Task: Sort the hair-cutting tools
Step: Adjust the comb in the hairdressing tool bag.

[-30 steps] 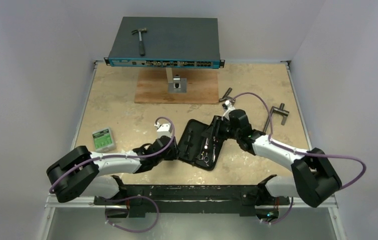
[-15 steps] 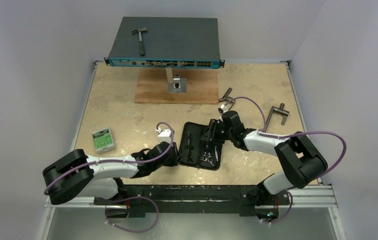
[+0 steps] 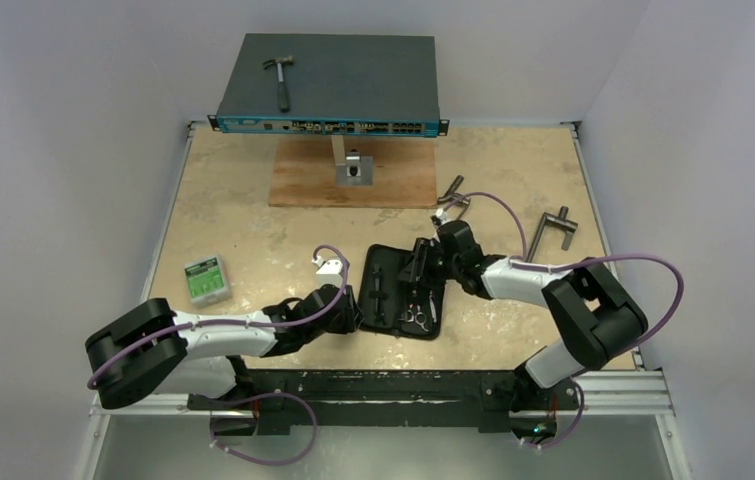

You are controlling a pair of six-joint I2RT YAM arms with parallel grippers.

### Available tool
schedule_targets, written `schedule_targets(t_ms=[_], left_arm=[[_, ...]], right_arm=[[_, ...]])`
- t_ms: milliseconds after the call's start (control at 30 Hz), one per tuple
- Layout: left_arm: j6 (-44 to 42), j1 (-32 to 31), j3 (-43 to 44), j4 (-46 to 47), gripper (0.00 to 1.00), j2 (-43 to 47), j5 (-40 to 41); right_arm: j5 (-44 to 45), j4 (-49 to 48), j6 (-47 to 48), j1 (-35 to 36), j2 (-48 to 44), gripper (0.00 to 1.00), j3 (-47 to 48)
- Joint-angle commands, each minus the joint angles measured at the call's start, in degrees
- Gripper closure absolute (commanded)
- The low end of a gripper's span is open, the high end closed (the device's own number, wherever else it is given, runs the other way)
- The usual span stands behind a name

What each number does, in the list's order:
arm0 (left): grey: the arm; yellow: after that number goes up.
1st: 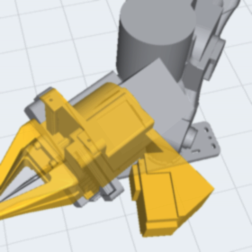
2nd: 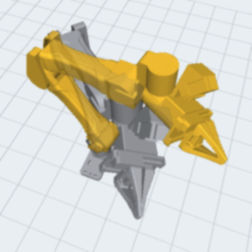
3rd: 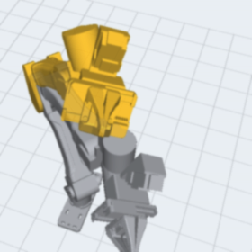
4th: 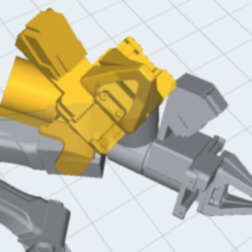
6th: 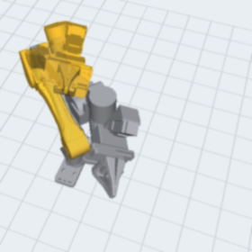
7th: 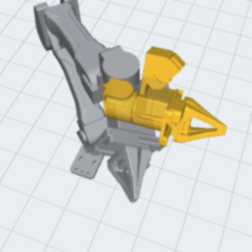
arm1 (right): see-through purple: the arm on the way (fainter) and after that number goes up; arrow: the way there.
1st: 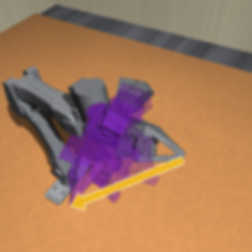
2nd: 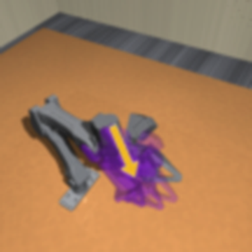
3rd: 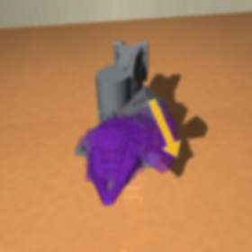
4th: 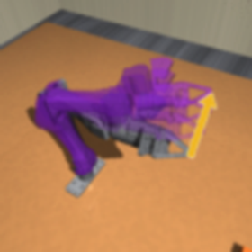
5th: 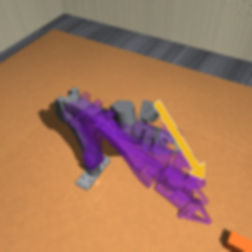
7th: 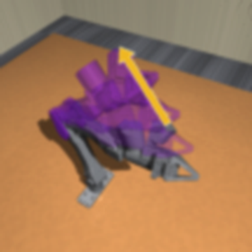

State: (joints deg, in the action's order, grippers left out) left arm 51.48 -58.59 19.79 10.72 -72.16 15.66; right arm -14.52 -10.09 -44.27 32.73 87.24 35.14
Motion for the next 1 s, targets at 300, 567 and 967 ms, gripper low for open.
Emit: schedule_targets(t_ms=[300, 567, 967], left_arm=[[0.0, -0.8, -1.1, -2.6, 0.77, -0.4, -0.7], [-0.1, -1.0, -1.0, -3.1, 0.77, -0.3, -0.5], [0.0, -1.1, -1.0, -3.9, 0.78, 0.3, 0.1]], right_arm=[[-2.2, -1.5, -0.4, 3.0, 3.5, 0.69, 3.0], [-3.4, -3.5, -2.5, 3.1, 4.9, 0.86, 2.4], [-4.8, -8.0, -11.0, 3.1, 2.4, 0.88, -2.3]])
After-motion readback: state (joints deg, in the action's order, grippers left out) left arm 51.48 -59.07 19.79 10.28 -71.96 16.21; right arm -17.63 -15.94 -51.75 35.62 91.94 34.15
